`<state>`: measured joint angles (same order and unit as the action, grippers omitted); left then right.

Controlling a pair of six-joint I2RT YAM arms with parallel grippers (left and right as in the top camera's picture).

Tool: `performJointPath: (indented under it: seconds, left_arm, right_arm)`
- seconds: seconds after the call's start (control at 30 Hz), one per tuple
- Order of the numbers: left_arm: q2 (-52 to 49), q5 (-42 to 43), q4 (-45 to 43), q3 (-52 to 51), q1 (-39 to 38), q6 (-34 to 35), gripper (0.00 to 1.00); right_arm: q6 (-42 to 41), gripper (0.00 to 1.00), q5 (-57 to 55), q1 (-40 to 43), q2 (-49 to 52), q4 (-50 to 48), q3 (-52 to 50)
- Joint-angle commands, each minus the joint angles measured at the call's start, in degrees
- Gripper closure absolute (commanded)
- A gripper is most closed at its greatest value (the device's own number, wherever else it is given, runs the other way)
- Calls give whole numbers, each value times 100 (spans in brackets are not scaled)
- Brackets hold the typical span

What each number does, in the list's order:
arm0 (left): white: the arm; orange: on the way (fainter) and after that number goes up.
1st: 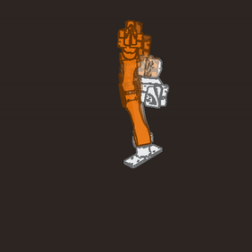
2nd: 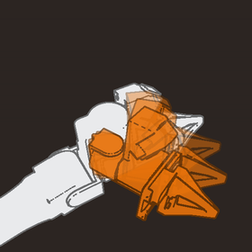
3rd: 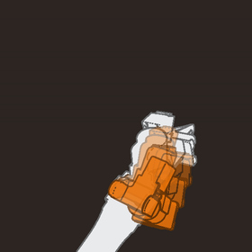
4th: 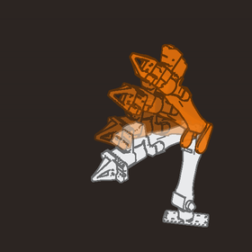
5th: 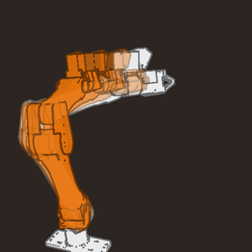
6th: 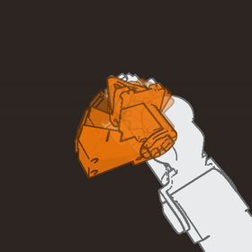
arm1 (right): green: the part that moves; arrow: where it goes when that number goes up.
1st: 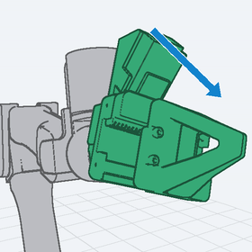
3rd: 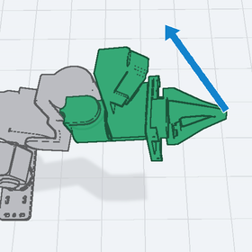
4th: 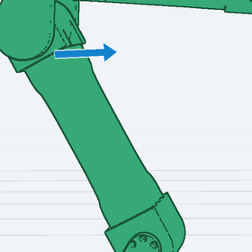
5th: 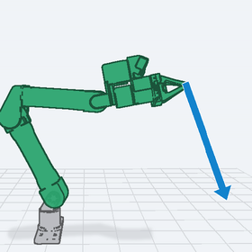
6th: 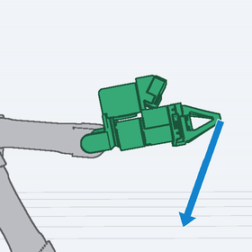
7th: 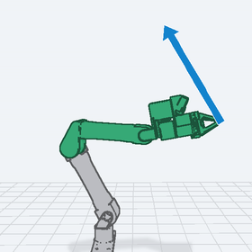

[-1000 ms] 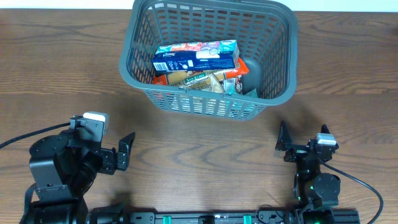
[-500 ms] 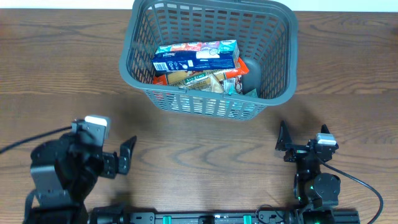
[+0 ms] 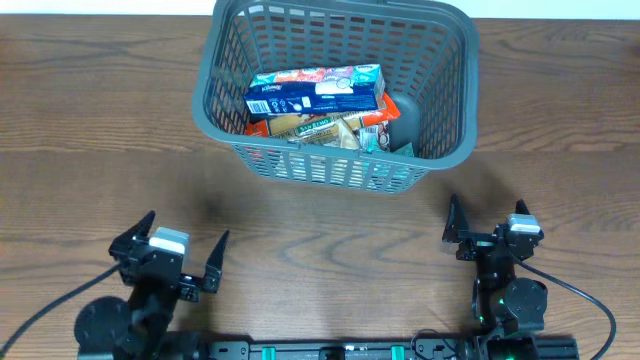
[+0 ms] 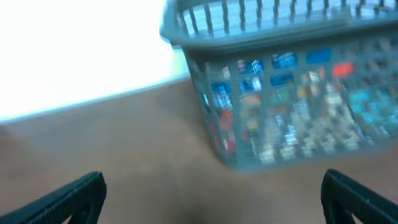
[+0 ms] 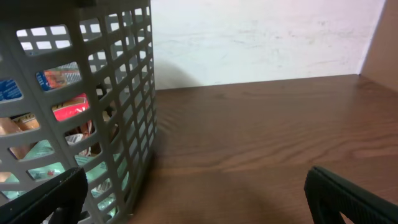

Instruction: Pack container

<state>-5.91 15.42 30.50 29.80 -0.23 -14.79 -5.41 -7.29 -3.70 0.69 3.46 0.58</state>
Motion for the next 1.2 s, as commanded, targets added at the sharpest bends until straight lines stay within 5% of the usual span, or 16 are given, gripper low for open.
performJointPath:
  seconds: [0.0, 0.43, 0.93, 1.17]
  left_arm:
    - [299, -413, -522, -450, -24, 57, 1]
    - [514, -1910, -2400, -2004, -623, 203, 1]
    - [579, -1412, -2184, -2734, -951, 317, 1]
    - [579, -1327, -2179, -2743, -909, 1445, 2]
  right_arm:
    - [31, 1, 20, -39, -37, 13, -28]
    - [31, 1, 20, -39, -37, 13, -28]
    - [31, 1, 20, -39, -37, 13, -28]
    - [31, 1, 20, -39, -37, 13, -28]
